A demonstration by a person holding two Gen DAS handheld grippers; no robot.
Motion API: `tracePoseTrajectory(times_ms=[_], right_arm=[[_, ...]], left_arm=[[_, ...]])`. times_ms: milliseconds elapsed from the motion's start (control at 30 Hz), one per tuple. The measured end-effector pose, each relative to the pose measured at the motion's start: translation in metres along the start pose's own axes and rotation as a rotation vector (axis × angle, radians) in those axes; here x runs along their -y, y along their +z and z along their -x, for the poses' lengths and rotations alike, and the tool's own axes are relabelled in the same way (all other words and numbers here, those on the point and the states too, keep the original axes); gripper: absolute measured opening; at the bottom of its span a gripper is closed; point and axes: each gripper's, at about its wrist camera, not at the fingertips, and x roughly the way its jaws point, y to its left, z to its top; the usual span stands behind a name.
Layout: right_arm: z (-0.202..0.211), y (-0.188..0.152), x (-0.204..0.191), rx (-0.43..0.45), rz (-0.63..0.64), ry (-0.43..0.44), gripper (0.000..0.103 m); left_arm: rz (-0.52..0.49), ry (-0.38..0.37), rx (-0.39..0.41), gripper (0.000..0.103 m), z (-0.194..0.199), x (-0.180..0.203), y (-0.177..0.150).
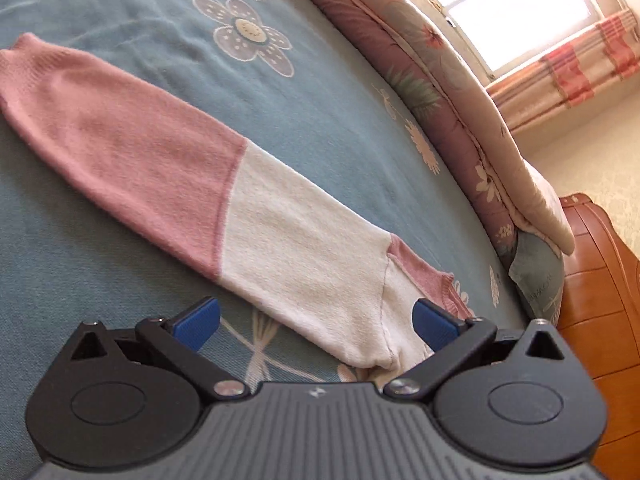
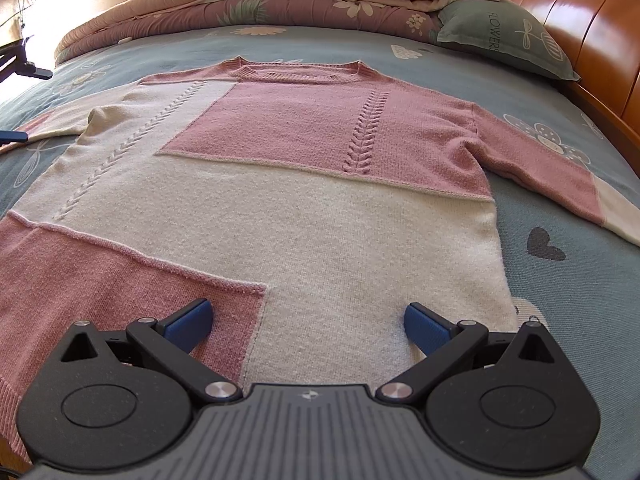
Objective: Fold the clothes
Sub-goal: 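Move the left tool down to the ribbed pink sleeve cuff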
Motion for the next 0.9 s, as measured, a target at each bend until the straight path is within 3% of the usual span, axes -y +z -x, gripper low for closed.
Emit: tracePoseTrajectory(times_ms=[67, 167, 467, 600, 667, 733, 900], right_arm=[[-0.001, 0.0, 0.0, 0.004, -0.001, 0.001, 0.103], [-0.002, -0.001, 0.0, 0.013, -0.001, 0.002, 0.103], [-0.004, -0.001, 0.001, 0.041, 0.003, 0.01, 0.103], [-0.004, -0.002, 0.001, 0.047, 0.005, 0.012, 0.103], [-0.004, -0.002, 0.001, 0.049, 0.006, 0.013, 0.103], [-0.004, -0.002, 0.001, 0.05, 0.006, 0.014, 0.103], [-0.004, -0.002, 0.001, 0.053, 0.007, 0.014, 0.103]], left_arm=[[0.102, 0.009, 0.037, 0.102, 0.008, -0.03, 0.01], [0.142, -0.028, 0.081, 0.102, 0.011, -0.048, 0.015], [0.132, -0.044, 0.177, 0.102, -0.005, -0.061, 0.033], [0.097, 0.005, 0.255, 0.102, -0.006, -0.064, 0.044], [0.1, 0.017, 0.286, 0.102, -0.005, -0.068, 0.049], [0.165, -0.018, 0.307, 0.102, -0.002, -0.076, 0.048], [0.068, -0.026, 0.301, 0.102, -0.006, -0.071, 0.042]])
